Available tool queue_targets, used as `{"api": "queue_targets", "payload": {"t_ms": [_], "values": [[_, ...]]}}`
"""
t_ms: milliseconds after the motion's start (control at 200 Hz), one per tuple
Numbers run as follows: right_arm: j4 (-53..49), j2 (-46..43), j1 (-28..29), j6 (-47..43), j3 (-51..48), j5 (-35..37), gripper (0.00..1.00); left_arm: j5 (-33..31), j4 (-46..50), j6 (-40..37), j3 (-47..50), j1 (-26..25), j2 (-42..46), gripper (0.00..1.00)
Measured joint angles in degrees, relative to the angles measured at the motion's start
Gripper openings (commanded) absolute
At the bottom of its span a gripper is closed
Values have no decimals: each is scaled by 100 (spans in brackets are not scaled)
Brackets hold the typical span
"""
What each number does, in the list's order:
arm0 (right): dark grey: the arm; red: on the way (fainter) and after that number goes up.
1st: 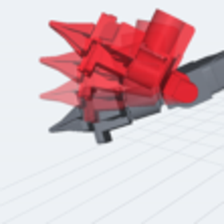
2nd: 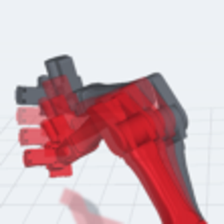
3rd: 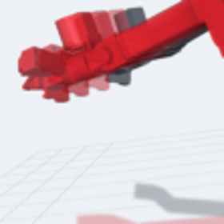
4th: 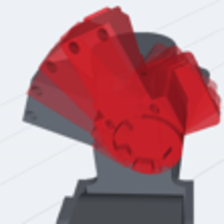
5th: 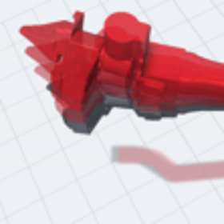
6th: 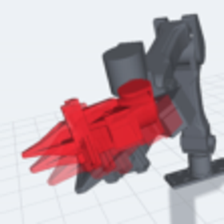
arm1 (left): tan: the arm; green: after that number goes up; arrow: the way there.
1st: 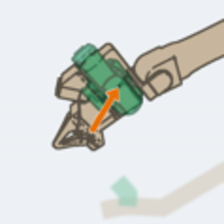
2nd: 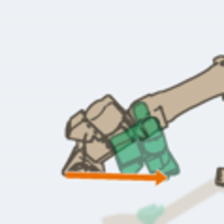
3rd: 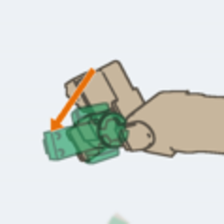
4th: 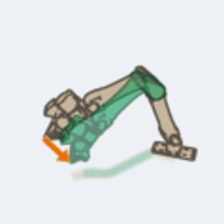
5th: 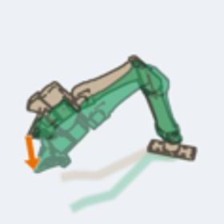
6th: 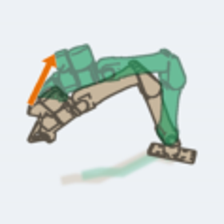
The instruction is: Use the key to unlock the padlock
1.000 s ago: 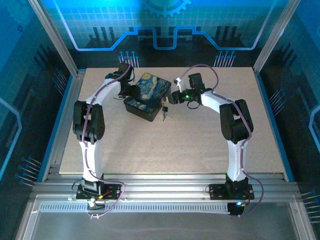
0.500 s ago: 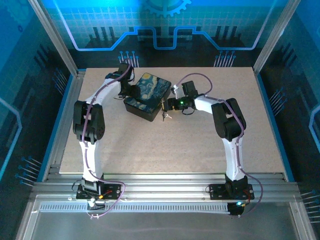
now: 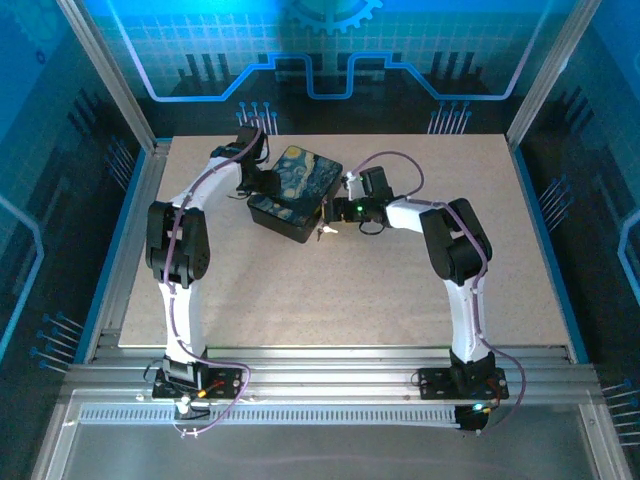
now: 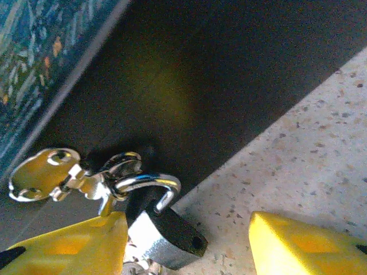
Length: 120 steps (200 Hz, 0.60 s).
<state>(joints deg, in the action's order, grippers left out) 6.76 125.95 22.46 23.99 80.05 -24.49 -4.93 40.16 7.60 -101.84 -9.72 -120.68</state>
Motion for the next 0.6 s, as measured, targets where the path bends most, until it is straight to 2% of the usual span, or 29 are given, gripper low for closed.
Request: {"api": "queue_targets", "payload": {"t_ms": [270,600], "values": [[535,0,42,-31,-229,-302,59,2,-2,22,0,13,0,62],[-42,81,149,-1032,-57,-903,47,-4,-24,146,0,50,0,61]]}}
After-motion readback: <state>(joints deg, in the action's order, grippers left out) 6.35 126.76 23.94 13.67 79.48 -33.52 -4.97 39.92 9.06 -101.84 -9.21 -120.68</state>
